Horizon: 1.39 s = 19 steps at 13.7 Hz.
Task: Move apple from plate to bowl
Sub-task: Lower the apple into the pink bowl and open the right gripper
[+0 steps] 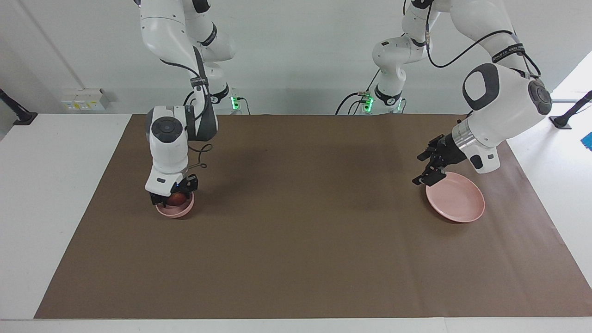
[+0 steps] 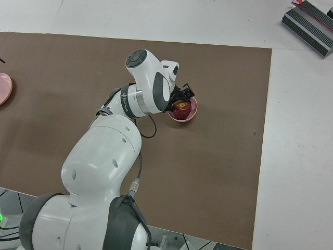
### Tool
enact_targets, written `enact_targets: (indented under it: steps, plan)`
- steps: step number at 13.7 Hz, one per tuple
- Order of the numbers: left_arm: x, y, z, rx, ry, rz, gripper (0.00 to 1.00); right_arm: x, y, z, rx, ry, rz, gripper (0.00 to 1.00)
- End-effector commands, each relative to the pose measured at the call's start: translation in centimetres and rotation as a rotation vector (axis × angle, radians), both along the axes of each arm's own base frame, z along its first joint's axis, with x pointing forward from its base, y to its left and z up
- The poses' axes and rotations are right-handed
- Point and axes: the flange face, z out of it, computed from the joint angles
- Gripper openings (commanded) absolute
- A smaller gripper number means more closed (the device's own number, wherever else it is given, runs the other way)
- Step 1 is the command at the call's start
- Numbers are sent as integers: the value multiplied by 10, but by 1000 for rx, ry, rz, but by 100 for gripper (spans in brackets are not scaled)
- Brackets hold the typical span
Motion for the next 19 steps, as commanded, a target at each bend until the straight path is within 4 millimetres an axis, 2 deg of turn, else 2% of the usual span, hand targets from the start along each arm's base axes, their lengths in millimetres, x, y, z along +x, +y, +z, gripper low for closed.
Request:
enact_targets:
  steps: [1,3,4,5,6,9,11,14,19]
  plan:
    - [-7,5,19,74,-29,-71,100,-1,-1,-1,-8,-27,-5,62]
    - [-7,9,32,125,-67,-82,100,-1,-3,-1,-8,-26,-9,90]
    - [-6,11,34,160,-79,-95,100,-1,-3,-1,-8,-26,-9,97]
    - [-5,9,41,182,-98,-101,100,-1,-3,-1,-8,-26,-12,100]
    - [-7,8,55,193,-124,-102,100,-1,-3,-1,-9,-25,-12,100]
    - [-14,6,79,209,-170,-109,100,2,-4,6,-8,-26,-21,100]
    - [-21,6,92,209,-208,-230,100,1,-4,23,-5,-31,-39,100]
    - [-32,17,111,202,-255,-460,100,4,-1,72,9,-59,-134,100]
    - [-47,26,119,173,-239,-777,100,-9,2,144,185,-89,-457,100]
